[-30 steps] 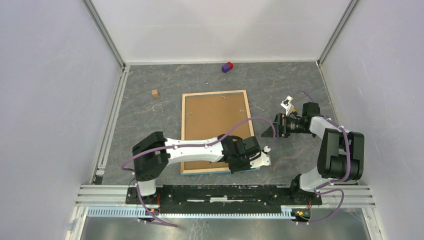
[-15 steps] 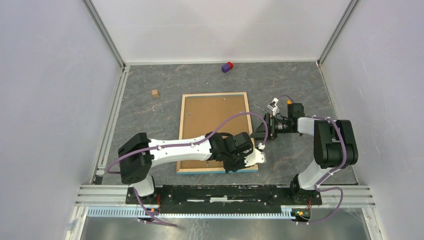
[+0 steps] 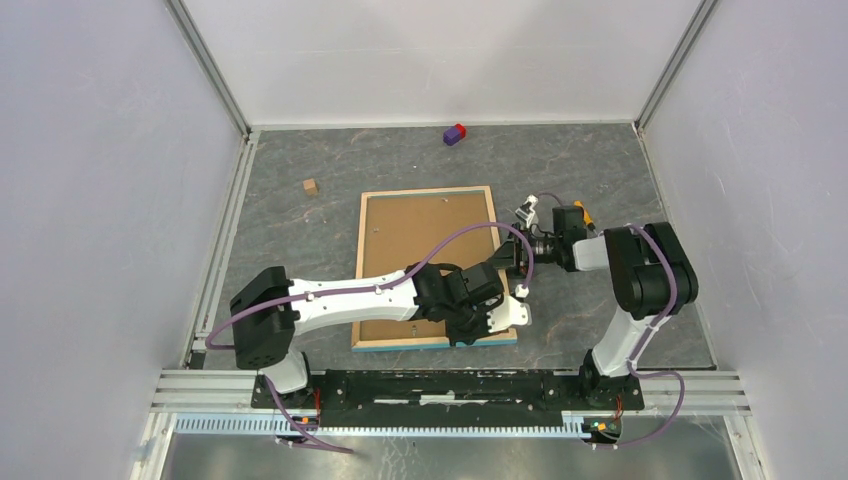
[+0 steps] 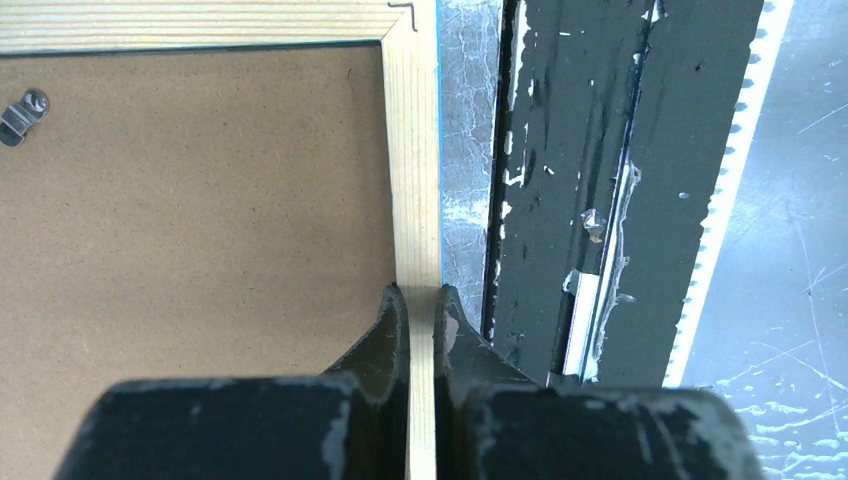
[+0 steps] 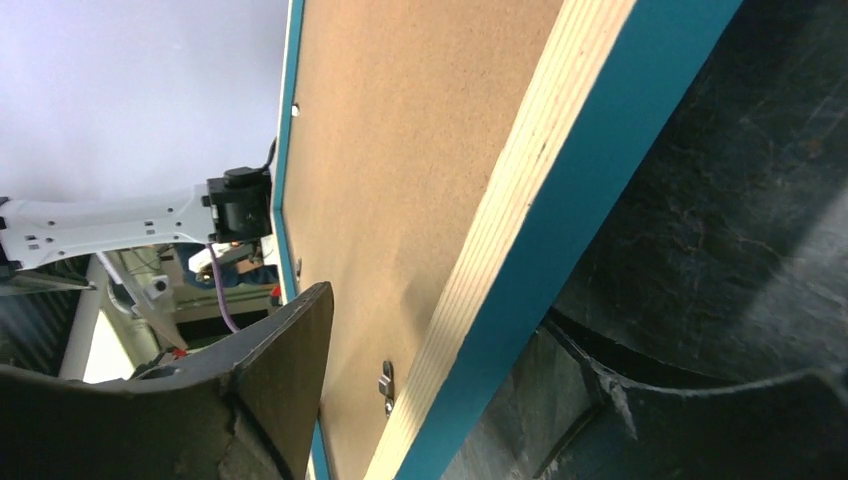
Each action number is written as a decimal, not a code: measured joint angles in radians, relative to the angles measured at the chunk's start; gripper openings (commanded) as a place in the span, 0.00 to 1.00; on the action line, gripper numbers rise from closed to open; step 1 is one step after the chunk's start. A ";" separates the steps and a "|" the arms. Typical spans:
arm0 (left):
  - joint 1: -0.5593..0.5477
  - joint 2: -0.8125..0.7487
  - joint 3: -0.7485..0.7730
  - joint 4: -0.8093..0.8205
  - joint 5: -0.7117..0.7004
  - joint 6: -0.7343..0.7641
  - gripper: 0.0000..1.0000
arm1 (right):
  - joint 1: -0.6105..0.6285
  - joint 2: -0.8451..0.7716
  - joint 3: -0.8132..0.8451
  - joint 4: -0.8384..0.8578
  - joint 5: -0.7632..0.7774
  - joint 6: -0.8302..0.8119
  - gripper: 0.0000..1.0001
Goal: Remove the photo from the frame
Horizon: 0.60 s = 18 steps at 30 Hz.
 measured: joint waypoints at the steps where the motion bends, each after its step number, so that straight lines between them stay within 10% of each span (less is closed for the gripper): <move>1: 0.000 0.000 0.000 0.000 0.003 0.000 0.02 | 0.004 0.008 -0.013 0.046 -0.001 0.038 0.62; 10: 0.011 -0.001 0.002 -0.004 0.013 -0.004 0.03 | 0.023 0.092 -0.185 0.687 -0.007 0.565 0.22; 15: 0.036 -0.002 0.002 -0.001 0.051 -0.022 0.11 | 0.028 0.068 -0.176 0.638 0.002 0.590 0.00; 18: 0.052 -0.002 0.002 -0.001 0.080 -0.036 0.35 | 0.030 0.056 -0.153 0.543 0.001 0.535 0.00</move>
